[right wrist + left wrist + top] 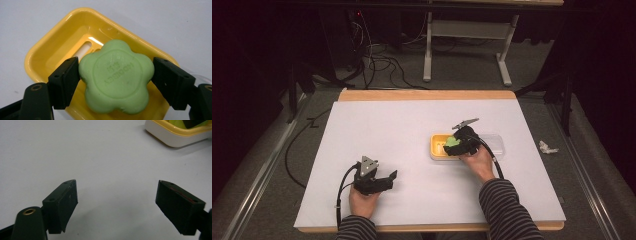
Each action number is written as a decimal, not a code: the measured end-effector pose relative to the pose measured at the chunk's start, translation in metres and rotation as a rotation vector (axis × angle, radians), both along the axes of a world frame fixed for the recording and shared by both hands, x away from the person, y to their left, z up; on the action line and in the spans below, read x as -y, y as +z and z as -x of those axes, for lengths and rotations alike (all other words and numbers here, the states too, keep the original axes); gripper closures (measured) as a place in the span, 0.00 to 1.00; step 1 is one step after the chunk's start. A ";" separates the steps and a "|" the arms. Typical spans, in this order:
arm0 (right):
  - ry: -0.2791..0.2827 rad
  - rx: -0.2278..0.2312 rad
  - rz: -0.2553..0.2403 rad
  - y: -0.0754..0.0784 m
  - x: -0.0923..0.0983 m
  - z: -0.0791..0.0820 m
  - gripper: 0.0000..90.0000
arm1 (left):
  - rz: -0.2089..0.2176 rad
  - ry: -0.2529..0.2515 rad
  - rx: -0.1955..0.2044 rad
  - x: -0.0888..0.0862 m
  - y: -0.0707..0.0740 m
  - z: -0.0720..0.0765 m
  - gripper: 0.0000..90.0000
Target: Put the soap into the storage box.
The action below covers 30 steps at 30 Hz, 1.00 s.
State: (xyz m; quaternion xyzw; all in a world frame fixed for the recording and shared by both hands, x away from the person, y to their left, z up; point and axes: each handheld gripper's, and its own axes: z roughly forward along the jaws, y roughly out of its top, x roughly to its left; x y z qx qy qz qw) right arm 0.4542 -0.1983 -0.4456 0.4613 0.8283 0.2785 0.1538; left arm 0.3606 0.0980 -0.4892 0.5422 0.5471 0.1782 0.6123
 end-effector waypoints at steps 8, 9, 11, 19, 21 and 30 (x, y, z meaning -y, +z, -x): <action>-0.007 0.046 -0.027 0.009 0.002 0.006 0.28 | 0.014 0.007 0.009 -0.001 0.001 0.001 0.20; -0.009 0.051 -0.036 0.010 0.003 0.007 0.29 | 0.015 0.008 0.009 -0.001 0.001 0.001 0.20; -0.010 0.055 -0.039 0.012 0.005 0.008 0.29 | 0.023 0.012 0.006 -0.001 0.001 0.000 0.20; -0.029 0.118 -0.066 0.026 0.015 0.017 0.35 | 0.022 0.011 0.008 -0.001 0.001 0.001 0.20; -0.035 0.138 -0.068 0.031 0.017 0.021 0.36 | 0.020 0.008 0.010 -0.001 0.001 0.001 0.20; -0.043 0.173 -0.099 0.045 0.029 0.032 0.39 | 0.038 0.017 0.017 -0.002 0.002 0.001 0.20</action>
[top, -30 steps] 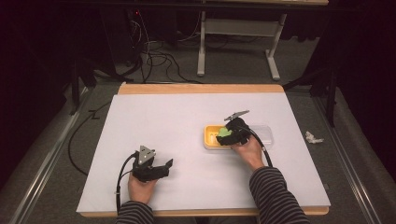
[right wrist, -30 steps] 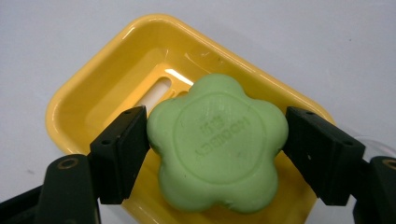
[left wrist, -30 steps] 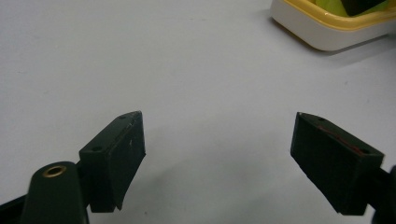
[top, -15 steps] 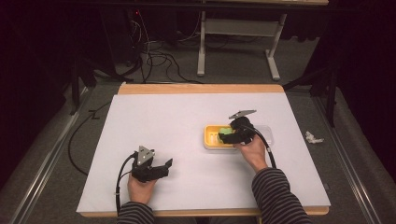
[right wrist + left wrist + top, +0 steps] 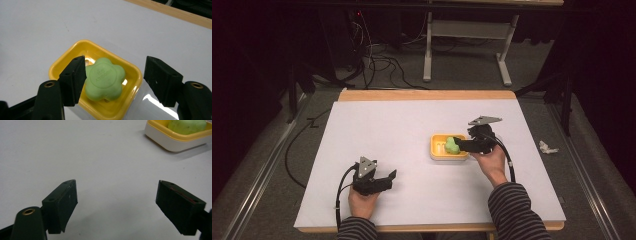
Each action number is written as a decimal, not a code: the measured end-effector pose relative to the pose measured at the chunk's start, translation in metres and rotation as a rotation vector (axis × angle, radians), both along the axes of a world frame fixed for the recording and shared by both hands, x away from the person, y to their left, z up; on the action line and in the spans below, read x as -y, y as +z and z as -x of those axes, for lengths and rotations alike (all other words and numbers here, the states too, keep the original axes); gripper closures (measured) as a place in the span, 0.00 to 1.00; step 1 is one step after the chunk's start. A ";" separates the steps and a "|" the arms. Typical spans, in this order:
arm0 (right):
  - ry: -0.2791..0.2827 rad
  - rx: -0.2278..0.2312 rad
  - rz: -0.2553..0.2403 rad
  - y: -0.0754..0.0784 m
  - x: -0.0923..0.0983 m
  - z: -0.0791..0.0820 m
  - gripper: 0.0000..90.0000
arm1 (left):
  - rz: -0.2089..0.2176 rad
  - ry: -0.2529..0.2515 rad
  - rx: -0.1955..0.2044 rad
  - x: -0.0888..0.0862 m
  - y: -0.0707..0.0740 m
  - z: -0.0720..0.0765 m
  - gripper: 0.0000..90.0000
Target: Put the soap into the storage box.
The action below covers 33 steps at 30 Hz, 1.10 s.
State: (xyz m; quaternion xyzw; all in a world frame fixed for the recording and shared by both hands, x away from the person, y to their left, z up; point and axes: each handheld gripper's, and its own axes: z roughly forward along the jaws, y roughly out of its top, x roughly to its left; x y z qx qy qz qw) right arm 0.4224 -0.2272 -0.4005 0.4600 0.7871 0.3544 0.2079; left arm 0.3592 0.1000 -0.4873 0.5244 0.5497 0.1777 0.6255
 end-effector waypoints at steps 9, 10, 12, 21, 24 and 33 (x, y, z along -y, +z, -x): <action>-0.027 0.010 -0.014 0.004 0.011 0.009 0.41 | -0.005 0.000 -0.001 0.000 0.000 0.000 0.20; -0.032 0.009 -0.015 0.003 0.015 0.011 0.41 | -0.005 0.001 0.000 0.000 0.000 0.000 0.20; -0.032 0.012 -0.016 0.003 0.016 0.012 0.41 | -0.001 0.003 0.000 0.000 0.000 0.000 0.20; -0.035 0.037 -0.032 0.009 0.031 0.026 0.42 | 0.002 -0.001 0.002 0.000 0.000 0.000 0.20; -0.037 0.038 -0.036 0.009 0.034 0.028 0.42 | 0.002 0.002 0.003 0.000 0.000 0.000 0.20; -0.051 0.068 -0.065 0.013 0.048 0.043 0.42 | 0.007 0.004 0.014 -0.001 0.001 0.001 0.20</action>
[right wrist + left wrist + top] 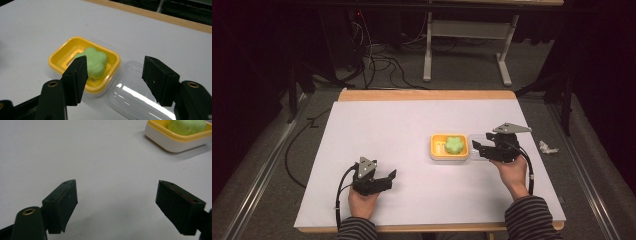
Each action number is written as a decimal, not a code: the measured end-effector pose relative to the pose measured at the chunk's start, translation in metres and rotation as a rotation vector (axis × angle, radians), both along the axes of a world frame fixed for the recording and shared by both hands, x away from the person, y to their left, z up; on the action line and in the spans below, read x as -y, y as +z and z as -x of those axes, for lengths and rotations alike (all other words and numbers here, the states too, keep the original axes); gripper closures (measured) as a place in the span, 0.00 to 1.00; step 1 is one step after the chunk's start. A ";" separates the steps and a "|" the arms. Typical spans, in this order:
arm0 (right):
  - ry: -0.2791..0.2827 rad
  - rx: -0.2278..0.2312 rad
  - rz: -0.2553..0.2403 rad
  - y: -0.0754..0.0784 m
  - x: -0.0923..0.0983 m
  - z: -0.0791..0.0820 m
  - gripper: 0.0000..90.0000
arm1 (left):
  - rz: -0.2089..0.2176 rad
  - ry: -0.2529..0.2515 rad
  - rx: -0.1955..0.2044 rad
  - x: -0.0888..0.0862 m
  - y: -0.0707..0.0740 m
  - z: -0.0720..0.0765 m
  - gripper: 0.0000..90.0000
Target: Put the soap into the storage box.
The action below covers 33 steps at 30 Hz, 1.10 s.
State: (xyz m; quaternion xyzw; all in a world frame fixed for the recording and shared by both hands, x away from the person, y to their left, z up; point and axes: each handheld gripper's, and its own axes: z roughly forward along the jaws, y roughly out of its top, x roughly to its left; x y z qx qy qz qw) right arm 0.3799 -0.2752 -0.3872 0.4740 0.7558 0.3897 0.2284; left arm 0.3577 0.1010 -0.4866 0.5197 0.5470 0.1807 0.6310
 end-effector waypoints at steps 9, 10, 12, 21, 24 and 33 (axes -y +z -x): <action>0.004 0.022 -0.014 0.006 0.004 0.009 0.42 | 0.023 0.027 0.018 -0.003 0.001 0.001 0.21; 0.012 0.027 -0.018 0.008 0.006 0.011 0.42 | 0.010 0.016 0.008 -0.002 0.001 0.000 0.21; 0.010 0.028 -0.014 0.010 0.008 0.013 0.42 | 0.003 0.013 -0.003 -0.001 0.000 -0.001 0.20; -0.004 0.040 -0.041 0.008 0.017 0.023 0.42 | 0.001 0.012 0.000 -0.001 0.000 -0.001 0.21; 0.001 0.044 -0.034 0.008 0.020 0.025 0.42 | -0.002 0.009 -0.008 -0.001 0.000 -0.001 0.21; -0.001 0.052 -0.054 0.007 0.026 0.037 0.42 | -0.005 0.017 -0.011 -0.001 0.000 -0.002 0.21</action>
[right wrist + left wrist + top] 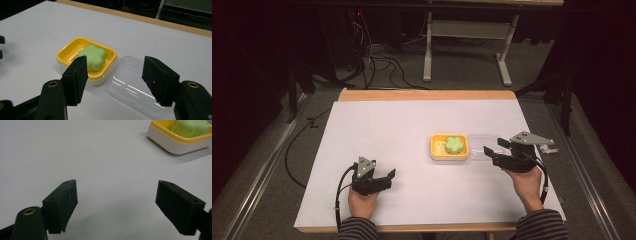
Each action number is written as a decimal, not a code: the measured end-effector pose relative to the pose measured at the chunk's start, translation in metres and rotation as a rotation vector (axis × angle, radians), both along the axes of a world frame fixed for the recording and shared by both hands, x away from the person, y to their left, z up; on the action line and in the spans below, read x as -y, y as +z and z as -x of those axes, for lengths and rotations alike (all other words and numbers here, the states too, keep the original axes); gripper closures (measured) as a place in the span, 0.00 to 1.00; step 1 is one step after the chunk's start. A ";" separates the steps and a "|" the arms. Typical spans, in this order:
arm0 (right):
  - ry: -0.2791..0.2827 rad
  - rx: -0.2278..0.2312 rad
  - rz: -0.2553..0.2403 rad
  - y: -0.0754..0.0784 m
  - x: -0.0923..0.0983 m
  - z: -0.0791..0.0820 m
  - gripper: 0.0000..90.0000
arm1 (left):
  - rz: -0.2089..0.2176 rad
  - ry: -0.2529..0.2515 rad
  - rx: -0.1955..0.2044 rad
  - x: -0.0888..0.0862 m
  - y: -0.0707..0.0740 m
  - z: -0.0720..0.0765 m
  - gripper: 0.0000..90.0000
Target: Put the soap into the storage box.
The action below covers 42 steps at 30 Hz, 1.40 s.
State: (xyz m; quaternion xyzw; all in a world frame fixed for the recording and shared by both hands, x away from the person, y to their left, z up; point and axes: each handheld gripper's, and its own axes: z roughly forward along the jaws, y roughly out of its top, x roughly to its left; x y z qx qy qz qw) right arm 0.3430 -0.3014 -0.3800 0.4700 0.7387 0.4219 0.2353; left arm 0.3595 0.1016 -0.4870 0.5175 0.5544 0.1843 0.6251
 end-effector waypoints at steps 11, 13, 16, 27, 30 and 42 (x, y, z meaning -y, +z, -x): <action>-0.009 0.010 -0.030 -0.009 0.012 0.020 0.42 | -0.008 0.001 -0.010 0.001 -0.001 -0.001 0.21; -0.015 0.012 -0.030 -0.011 0.015 0.024 0.42 | -0.011 -0.001 -0.009 0.001 -0.001 -0.001 0.21; -0.027 0.017 -0.049 -0.012 0.019 0.028 0.42 | -0.010 -0.001 -0.008 0.001 -0.001 -0.001 0.21; -0.026 0.014 -0.069 -0.025 0.017 0.039 0.42 | -0.012 -0.001 -0.005 0.001 -0.001 -0.001 0.20; -0.032 0.016 -0.070 -0.030 0.017 0.043 0.42 | -0.013 -0.001 -0.004 0.001 -0.001 -0.001 0.20; -0.045 0.002 -0.074 -0.048 0.015 0.046 0.42 | -0.015 -0.001 -0.005 0.001 -0.001 -0.001 0.20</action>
